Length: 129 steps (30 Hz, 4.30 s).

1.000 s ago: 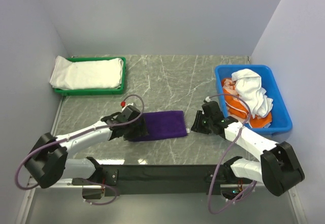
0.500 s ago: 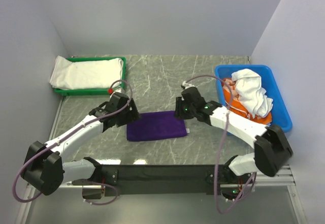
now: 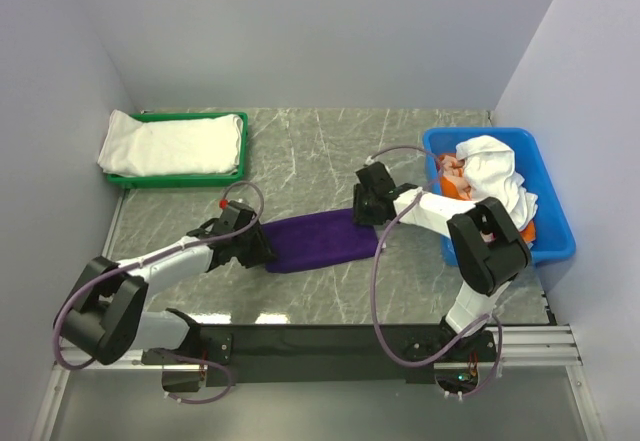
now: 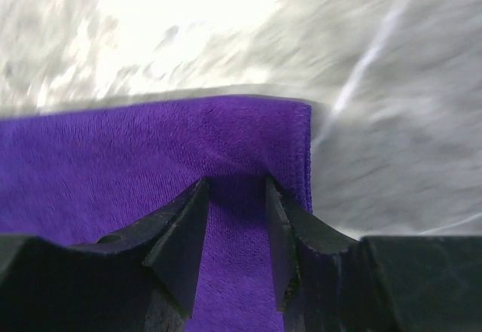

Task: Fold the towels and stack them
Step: Smooth out wrinkles on the folded towel, then neatly place the folded towel into the bin

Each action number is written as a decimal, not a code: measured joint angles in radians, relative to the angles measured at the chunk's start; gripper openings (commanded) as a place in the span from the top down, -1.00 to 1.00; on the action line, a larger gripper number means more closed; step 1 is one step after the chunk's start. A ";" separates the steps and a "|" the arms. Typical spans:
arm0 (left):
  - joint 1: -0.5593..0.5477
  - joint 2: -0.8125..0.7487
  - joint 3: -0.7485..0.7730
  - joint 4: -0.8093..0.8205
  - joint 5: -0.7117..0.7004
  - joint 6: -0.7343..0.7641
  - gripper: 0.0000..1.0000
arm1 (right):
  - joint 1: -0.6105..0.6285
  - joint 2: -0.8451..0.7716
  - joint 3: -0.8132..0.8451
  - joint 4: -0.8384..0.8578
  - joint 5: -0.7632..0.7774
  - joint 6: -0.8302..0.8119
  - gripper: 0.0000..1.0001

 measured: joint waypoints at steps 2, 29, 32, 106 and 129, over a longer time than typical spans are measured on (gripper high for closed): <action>-0.003 0.027 0.000 0.051 0.034 -0.021 0.18 | -0.037 0.002 0.000 0.011 0.002 -0.007 0.12; 0.366 -0.255 0.190 -0.312 -0.175 0.202 -0.99 | 0.588 0.020 0.276 -0.136 0.098 -0.366 -0.51; 0.401 -0.293 0.189 -0.330 -0.201 0.235 -0.99 | 0.635 0.111 0.317 -0.152 0.098 -0.399 -0.43; 0.114 0.111 0.022 0.242 0.127 -0.164 0.99 | 0.558 -0.019 0.000 0.335 -0.009 -0.299 -0.86; 0.403 0.678 1.336 -0.428 -0.032 0.367 0.99 | 0.465 -0.476 -0.200 0.115 0.169 -0.319 -0.94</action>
